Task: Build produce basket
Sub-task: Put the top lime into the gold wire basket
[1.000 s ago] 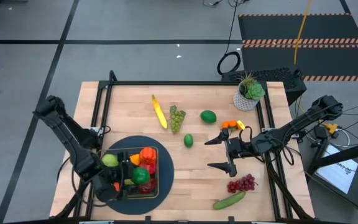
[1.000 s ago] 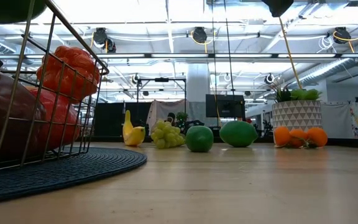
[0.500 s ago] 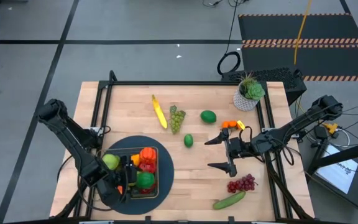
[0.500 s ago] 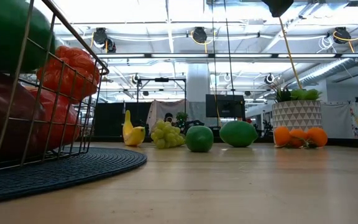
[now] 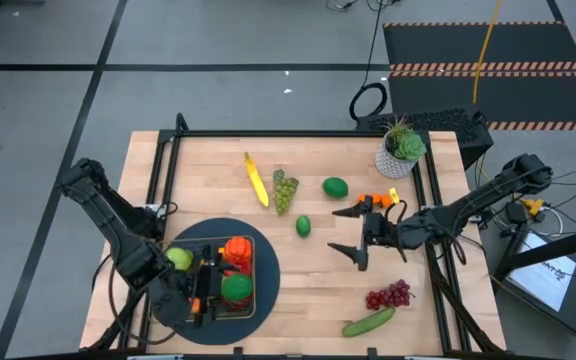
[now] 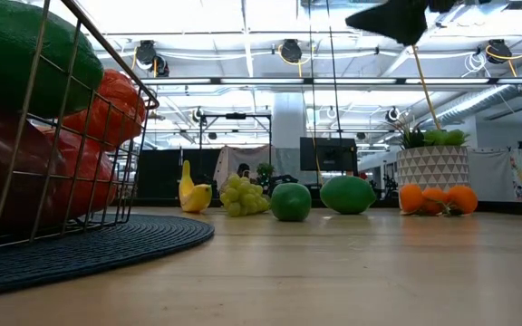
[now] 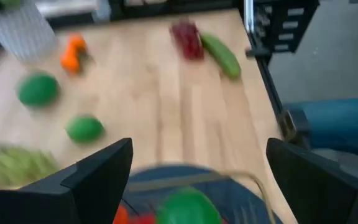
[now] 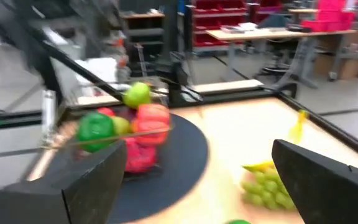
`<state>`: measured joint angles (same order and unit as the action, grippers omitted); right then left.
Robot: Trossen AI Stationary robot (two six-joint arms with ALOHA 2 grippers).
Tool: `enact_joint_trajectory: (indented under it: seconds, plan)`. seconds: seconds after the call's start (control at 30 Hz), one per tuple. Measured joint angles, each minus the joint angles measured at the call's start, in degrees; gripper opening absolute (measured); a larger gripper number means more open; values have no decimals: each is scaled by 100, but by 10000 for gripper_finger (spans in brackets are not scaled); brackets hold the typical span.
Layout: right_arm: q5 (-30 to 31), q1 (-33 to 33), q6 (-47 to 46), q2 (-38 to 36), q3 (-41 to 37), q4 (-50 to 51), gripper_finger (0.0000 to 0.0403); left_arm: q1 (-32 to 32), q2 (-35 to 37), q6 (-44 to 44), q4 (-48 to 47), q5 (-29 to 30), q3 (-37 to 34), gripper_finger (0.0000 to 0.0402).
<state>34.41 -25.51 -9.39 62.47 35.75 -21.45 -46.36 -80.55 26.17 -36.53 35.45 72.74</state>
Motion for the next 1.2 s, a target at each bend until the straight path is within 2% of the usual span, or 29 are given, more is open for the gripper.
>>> enact_joint_trajectory:
  seconds: [0.17, 0.3, 0.4, 0.53, 0.67, 0.83, 1.0, 1.2]
  plan:
    - [242, 293, 103, -1, 0, 682, 393, 211, 2, -1186, -120, 418, 461, 369]
    - [464, 624, 128, 174, -2, 1236, 393, 492, 175, -1393, -452, 1089, 568, 369]
    - [452, 922, 299, 396, -96, 1264, 393, 837, 492, -1300, -494, 1333, 338, 369]
    - [405, 1394, 582, 706, -381, 1295, 393, 1269, 1097, -1164, -286, 1325, -295, 369]
    - [-102, 2017, 756, 902, -671, 1208, 393, 1480, 1605, -1067, 359, 1276, -1045, 369]
    - [-1001, 2954, 718, 1202, -1045, 225, 393, 1606, 1887, -1770, 1405, 1004, -1693, 369]
    - [-1551, 3674, 935, 1605, -1159, -481, 393, 1712, 1882, -2094, 1731, 610, -1815, 369]
    - [-2339, 4289, 989, 2086, -1163, -831, 393, 1747, 1878, -2283, 1822, 511, -1815, 369]
